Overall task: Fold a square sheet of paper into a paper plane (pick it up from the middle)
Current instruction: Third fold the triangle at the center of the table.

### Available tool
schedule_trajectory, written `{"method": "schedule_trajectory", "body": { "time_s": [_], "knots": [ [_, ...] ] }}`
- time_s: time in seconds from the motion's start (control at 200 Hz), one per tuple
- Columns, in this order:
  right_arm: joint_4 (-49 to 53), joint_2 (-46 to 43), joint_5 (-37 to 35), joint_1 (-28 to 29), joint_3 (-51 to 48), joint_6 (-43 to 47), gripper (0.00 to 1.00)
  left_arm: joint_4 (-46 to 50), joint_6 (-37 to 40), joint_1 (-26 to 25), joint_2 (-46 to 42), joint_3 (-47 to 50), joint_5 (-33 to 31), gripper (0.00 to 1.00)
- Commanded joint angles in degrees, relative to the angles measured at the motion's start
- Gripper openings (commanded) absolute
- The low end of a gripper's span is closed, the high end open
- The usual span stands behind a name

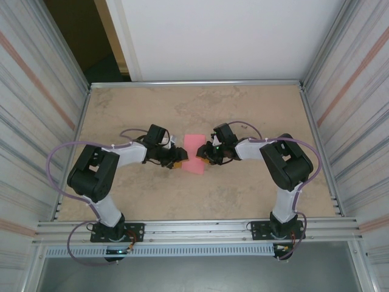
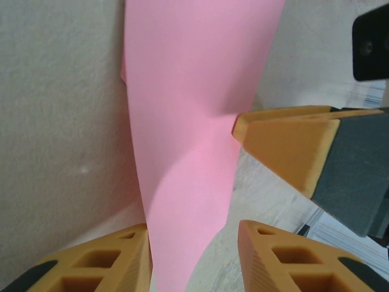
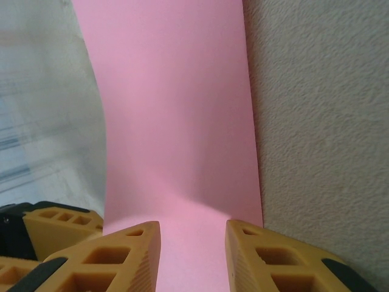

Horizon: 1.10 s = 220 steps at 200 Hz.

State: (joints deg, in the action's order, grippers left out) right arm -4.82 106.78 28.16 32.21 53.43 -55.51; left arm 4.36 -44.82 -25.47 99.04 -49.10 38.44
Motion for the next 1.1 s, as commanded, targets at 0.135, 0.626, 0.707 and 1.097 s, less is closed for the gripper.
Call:
{"method": "schedule_trajectory", "body": {
  "time_s": [0.135, 0.626, 0.707, 1.097],
  "knots": [
    [3.4, 0.2, -1.7, -0.5, -2.5, 0.4, 0.33, -0.5, 1.0, 0.8, 3.3, -2.8, 0.9, 0.35],
    [1.9, -0.7, -1.8, -0.6, -3.3, 1.0, 0.32, -1.2, 0.9, 2.1, 7.0, -5.5, 1.6, 0.2],
    [1.4, -1.2, -1.9, -0.6, -3.4, 1.5, 0.35, -1.4, 0.8, 2.0, 6.9, -5.5, 1.5, 0.17],
    [1.6, -11.6, -8.3, -0.2, -1.6, 11.1, 0.55, -3.5, -1.2, 2.2, 4.2, -3.8, 0.7, 0.02]
  ]
}}
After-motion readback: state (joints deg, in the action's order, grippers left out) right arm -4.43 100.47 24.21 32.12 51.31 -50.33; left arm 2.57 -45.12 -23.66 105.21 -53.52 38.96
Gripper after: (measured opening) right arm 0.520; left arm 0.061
